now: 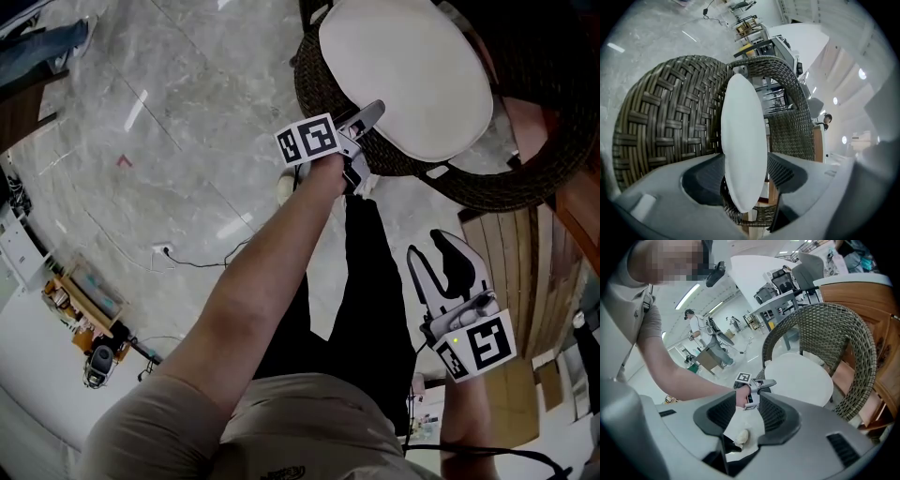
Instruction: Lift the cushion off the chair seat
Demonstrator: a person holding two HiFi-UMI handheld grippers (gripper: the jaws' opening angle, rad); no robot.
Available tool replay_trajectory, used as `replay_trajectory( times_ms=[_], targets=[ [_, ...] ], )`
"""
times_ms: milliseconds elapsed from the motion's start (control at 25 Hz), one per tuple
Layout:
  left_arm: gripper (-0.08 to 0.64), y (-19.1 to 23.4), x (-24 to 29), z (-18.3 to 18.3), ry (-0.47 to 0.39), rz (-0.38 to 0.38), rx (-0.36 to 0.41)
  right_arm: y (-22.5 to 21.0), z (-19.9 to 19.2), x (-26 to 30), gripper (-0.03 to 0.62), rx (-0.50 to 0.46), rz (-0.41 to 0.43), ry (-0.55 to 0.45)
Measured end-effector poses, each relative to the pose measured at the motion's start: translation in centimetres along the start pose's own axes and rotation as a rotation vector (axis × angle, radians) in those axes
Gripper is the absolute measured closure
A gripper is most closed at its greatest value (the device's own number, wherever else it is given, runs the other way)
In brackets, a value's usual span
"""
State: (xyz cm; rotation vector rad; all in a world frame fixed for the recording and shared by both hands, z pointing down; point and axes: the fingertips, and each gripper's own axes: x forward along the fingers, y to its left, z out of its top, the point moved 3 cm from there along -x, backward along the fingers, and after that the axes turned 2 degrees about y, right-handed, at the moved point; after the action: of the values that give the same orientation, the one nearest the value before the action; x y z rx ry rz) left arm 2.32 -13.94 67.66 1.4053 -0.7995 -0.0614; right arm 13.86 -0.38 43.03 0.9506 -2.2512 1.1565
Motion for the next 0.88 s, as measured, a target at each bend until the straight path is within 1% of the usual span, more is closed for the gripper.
replay_trajectory(
  times_ms=[360, 480, 640, 680, 720, 880],
  targets=[
    [0.285, -0.2, 2.1, 1.3, -0.025, -0.041, -0.014, -1.2, -0.7, -0.5, 0.43, 0.02, -0.009, -0.004],
    [0.314, -0.3, 3.0, 1.5, -0.019, -0.043, -0.005, -1.6, -0.9, -0.6, 0.431, 0.024, -0.015, -0.004],
    [0.322, -0.6, 4.1, 1.8, -0.01, -0.056, -0.02, -1.9, -1.0, -0.6, 0.433, 0.029, -0.023, -0.006],
    [0.333, -0.6, 4.3, 2.0, -0.006, -0.056, -0.027, -1.9, -1.0, -0.6, 0.434, 0.03, -0.024, -0.007],
    [0.367, -0.6, 4.4, 2.0, -0.002, -0.053, -0.031, -1.9, -1.0, -0.6, 0.434, 0.029, -0.025, -0.008],
    [0.387, -0.7, 4.2, 1.9, 0.003, -0.043, -0.031, -1.8, -1.0, -0.8, 0.436, 0.028, -0.032, -0.016]
  ],
)
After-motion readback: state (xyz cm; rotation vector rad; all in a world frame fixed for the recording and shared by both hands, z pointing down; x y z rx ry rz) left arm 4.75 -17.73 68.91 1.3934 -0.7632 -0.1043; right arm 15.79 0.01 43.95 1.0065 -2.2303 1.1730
